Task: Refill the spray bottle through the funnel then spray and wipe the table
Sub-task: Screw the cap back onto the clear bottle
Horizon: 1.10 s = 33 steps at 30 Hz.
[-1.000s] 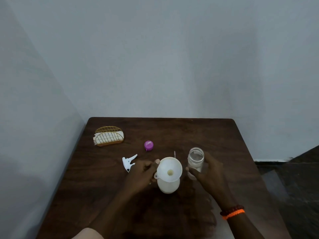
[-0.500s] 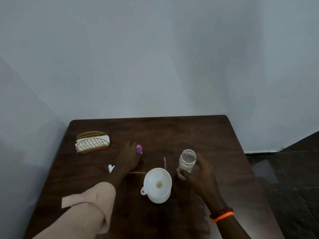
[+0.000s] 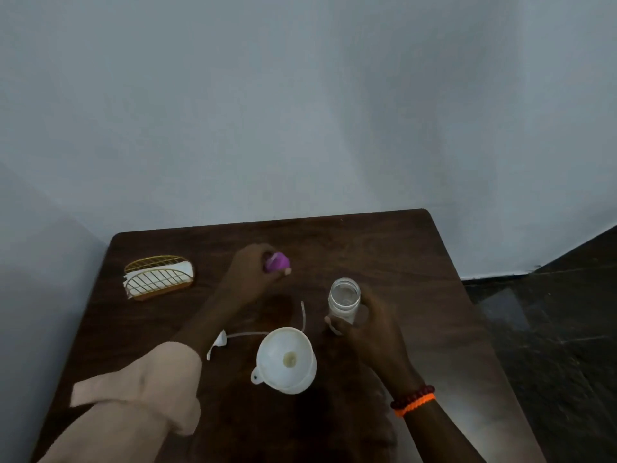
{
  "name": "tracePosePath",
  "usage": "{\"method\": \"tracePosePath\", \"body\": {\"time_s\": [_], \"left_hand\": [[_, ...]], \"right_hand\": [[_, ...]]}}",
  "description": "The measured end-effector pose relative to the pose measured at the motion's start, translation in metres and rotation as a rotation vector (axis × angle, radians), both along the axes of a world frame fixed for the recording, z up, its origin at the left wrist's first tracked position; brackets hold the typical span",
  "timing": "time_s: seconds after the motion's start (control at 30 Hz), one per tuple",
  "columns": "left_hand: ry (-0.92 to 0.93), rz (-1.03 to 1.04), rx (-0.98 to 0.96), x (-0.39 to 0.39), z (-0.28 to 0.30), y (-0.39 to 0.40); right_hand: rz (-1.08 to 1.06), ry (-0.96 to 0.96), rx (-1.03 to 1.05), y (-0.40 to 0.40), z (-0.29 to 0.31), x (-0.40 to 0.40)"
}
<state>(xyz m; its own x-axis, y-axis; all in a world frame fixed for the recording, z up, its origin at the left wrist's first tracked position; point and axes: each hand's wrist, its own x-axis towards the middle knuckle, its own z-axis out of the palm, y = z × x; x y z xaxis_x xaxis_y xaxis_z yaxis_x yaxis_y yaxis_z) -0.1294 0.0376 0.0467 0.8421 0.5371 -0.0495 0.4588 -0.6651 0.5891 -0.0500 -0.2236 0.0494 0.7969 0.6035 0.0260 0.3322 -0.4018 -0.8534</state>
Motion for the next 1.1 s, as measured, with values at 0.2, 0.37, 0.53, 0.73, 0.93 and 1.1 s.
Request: {"method": "tracePosePath", "body": {"time_s": [0.2, 0.37, 0.53, 0.73, 0.93, 1.1], "left_hand": [[-0.186, -0.337, -0.105, 0.003, 0.119, -0.069], [-0.184, -0.375, -0.038, 0.001, 0.125, -0.098], [-0.214, -0.387, 0.015, -0.003, 0.129, -0.111], [-0.127, -0.328, 0.080, -0.001, 0.144, -0.116], [-0.053, -0.236, 0.117, 0.006, 0.145, -0.127], [-0.130, -0.504, -0.052, -0.001, 0.152, -0.119]], "right_hand": [[0.053, -0.095, 0.085, -0.003, 0.019, -0.001], [0.039, -0.161, 0.075, -0.007, 0.028, -0.002], [0.046, -0.188, 0.080, -0.012, 0.036, 0.000], [0.040, -0.215, 0.113, -0.013, 0.045, -0.001], [0.015, -0.178, 0.114, -0.013, 0.047, -0.003], [-0.007, -0.188, 0.124, -0.017, 0.050, -0.005]]}}
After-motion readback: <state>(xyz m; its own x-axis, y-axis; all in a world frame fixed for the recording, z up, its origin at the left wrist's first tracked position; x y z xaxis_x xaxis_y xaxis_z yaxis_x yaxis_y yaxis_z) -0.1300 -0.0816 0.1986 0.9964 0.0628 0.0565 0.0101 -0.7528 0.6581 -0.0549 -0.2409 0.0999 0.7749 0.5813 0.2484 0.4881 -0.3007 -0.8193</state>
